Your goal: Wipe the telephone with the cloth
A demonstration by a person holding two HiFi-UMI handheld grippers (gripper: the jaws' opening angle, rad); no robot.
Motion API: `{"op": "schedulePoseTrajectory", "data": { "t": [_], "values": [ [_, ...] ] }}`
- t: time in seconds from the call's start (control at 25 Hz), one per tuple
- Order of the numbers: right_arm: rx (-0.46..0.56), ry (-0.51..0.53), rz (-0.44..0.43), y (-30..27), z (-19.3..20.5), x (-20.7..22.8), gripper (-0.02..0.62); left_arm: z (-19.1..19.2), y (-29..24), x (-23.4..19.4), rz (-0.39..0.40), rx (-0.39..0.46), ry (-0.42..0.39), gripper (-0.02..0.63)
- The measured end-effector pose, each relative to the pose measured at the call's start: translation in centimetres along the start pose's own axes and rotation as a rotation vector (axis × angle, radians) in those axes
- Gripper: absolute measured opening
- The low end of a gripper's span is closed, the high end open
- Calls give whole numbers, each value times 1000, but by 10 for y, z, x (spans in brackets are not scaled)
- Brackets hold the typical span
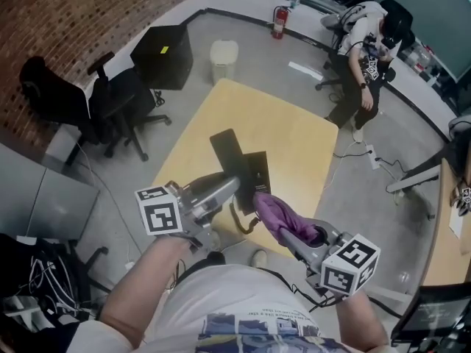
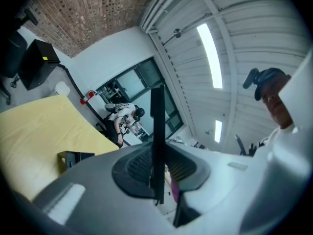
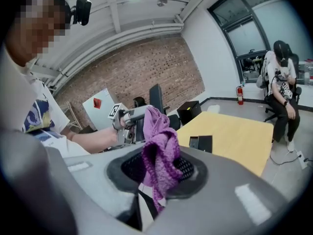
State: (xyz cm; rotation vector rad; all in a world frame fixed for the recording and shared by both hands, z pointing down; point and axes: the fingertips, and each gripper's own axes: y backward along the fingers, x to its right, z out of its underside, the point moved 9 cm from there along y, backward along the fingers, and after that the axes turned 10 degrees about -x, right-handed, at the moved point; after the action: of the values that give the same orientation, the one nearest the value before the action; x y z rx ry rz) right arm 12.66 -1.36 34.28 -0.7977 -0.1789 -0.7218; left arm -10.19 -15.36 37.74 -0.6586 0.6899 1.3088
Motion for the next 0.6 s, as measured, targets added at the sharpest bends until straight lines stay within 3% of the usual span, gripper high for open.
{"op": "schedulePoseTrajectory", "data": {
  "t": [0.24, 0.6],
  "values": [
    [120, 25, 68, 15, -41, 14, 84, 11, -3, 5, 48, -47, -1, 80],
    [184, 55, 10, -1, -81, 15, 84, 36, -10, 18, 123, -133, -9, 80]
  ]
}}
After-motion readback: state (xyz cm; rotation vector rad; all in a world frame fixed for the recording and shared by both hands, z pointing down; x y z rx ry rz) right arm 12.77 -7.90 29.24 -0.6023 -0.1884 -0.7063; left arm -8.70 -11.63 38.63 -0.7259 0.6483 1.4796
